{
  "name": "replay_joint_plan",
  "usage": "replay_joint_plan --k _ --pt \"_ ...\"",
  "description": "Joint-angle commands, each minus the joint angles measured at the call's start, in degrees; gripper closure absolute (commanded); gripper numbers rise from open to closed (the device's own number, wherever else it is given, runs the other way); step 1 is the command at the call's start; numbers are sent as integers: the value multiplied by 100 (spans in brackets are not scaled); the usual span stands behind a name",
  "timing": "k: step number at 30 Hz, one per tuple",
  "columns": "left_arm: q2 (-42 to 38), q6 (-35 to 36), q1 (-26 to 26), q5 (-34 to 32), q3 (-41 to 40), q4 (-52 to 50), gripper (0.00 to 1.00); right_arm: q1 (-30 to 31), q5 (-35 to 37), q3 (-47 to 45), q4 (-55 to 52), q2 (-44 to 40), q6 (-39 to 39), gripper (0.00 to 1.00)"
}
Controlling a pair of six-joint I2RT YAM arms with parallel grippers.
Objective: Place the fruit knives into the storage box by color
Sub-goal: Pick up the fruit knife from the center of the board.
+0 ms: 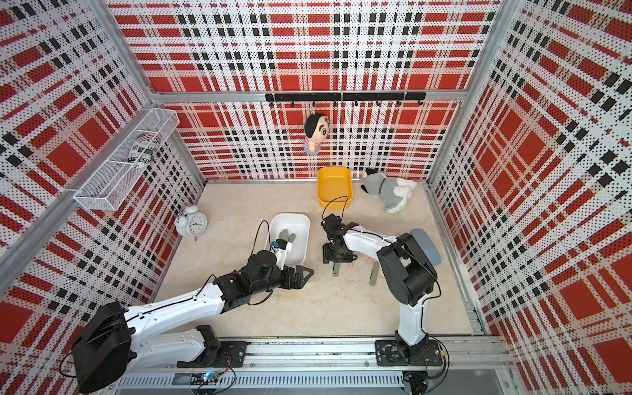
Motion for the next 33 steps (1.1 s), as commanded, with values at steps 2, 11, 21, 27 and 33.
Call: replay_joint_plan --k 2,11,21,27,33 --pt "1 25 -24 -96 -81 76 1 -18 256 304 -593 228 -531 41" --pt "42 57 -16 -104 -54 92 1 -19 536 707 -1037 465 -838 50" --pt "14 57 11 -132 -88 75 1 107 589 957 -1161 717 -872 54" --pt "-21 64 19 -140 -106 56 1 181 574 1140 -1152 881 -835 57" --pt "-76 70 37 -167 -98 -16 1 242 580 1223 -1163 984 -801 60"
